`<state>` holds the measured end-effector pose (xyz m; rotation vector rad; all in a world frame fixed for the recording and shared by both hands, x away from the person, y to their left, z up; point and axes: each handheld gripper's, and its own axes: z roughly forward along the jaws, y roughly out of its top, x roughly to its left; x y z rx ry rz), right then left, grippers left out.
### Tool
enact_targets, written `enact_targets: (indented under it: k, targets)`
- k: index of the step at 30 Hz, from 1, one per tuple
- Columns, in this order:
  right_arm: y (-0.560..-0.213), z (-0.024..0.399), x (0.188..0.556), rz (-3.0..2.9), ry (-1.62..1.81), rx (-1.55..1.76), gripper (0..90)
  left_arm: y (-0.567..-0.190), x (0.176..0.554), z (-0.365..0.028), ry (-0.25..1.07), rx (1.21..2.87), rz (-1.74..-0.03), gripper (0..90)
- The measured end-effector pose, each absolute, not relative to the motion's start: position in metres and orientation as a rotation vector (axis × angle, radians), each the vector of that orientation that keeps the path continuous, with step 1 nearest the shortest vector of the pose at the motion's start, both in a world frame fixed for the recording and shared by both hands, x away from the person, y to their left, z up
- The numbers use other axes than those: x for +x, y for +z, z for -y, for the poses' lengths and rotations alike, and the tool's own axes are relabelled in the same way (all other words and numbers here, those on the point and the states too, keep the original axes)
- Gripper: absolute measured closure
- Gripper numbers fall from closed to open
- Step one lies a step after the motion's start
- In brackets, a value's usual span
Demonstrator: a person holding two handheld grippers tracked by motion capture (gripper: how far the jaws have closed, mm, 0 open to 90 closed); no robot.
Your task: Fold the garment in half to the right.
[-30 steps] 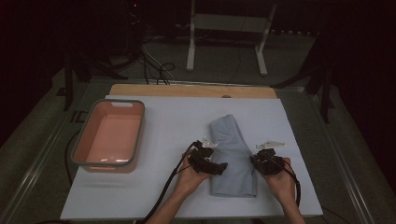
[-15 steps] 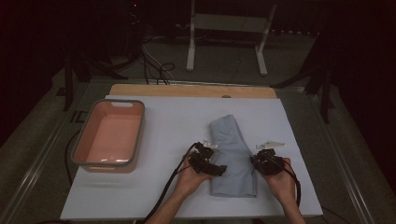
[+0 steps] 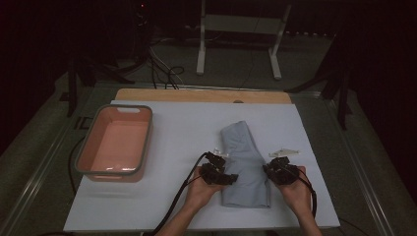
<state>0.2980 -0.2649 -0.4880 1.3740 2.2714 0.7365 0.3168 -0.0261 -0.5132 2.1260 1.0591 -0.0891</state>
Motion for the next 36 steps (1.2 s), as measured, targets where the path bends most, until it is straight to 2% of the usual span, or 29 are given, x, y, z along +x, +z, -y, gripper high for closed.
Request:
enact_targets:
  k: [6,8,14,36]
  targets:
    - [-0.488,0.265,0.298,-2.275,0.733,1.371,83.7,-0.507,0.312,0.030,-0.045,2.142,-1.042,71.8]
    - [-0.488,0.265,0.297,-2.274,0.734,1.370,83.7,-0.505,0.312,0.030,-0.038,2.145,-1.036,74.9]
    - [-0.487,0.264,0.296,-2.284,0.750,1.365,83.4,-0.504,0.314,0.025,-0.062,2.136,-1.018,77.2]
    - [-0.486,0.248,0.291,-2.362,0.790,1.318,83.3,-0.503,0.310,-0.004,-0.112,2.139,-0.968,77.0]
